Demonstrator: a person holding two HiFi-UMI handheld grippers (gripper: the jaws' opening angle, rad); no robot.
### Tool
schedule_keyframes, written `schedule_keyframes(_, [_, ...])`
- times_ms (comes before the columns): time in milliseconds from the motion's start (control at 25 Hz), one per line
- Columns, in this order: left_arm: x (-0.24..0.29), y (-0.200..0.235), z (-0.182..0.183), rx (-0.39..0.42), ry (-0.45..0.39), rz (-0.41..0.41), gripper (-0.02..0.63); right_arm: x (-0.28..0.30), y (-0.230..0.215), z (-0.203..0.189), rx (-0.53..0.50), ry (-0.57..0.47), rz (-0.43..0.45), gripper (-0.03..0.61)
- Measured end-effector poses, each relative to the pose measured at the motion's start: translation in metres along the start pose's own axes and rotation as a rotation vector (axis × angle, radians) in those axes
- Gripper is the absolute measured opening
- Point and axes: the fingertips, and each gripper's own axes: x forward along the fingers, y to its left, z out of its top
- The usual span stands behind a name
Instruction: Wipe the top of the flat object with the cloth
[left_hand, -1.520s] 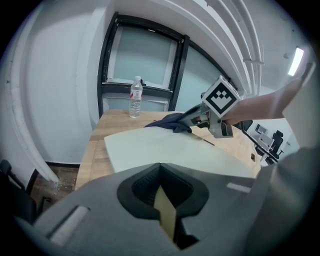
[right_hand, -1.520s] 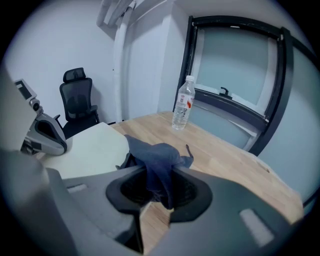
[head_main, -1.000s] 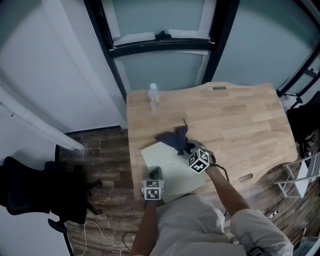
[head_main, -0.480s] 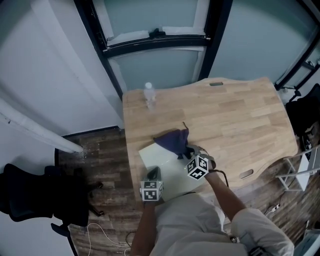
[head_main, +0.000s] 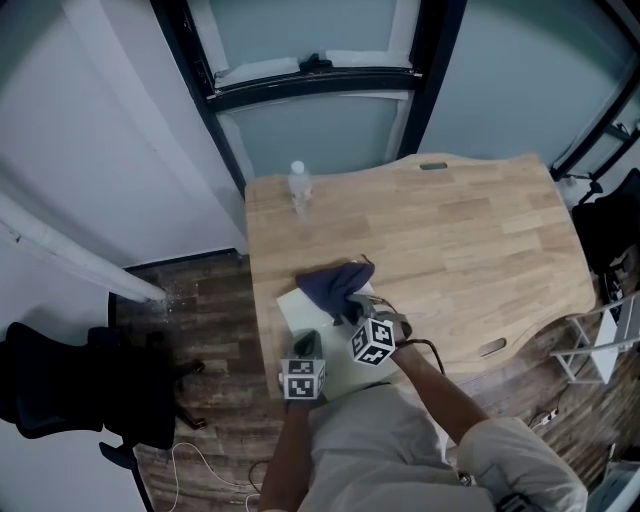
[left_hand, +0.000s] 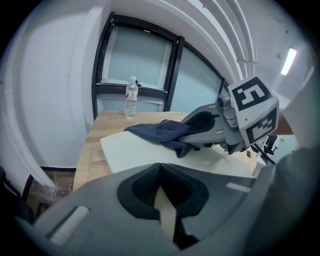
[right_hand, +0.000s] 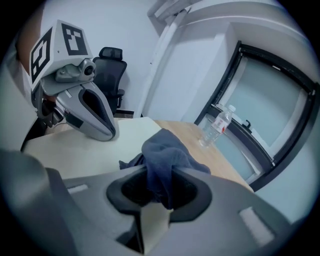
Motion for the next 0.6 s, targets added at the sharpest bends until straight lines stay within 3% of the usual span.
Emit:
schedule_keyframes(200, [-0.002, -0.002, 0.003, 0.016, 0.002, 0.008, 0.008, 0.011, 0.020, 0.025, -0.061, -0.030, 0.045, 0.092])
schedule_keyframes(360, [-0.003, -0.004, 0.005, 0.076, 0.002, 0.015, 0.008, 0.019, 0.028, 0.035, -0.153, -0.001, 0.016, 0.092])
schedule_keyframes(600, [-0.015, -0.006, 0.000, 0.073, 0.008, 0.025, 0.008, 0.021, 0.027, 0.034, -0.122, 0.018, -0.012, 0.092])
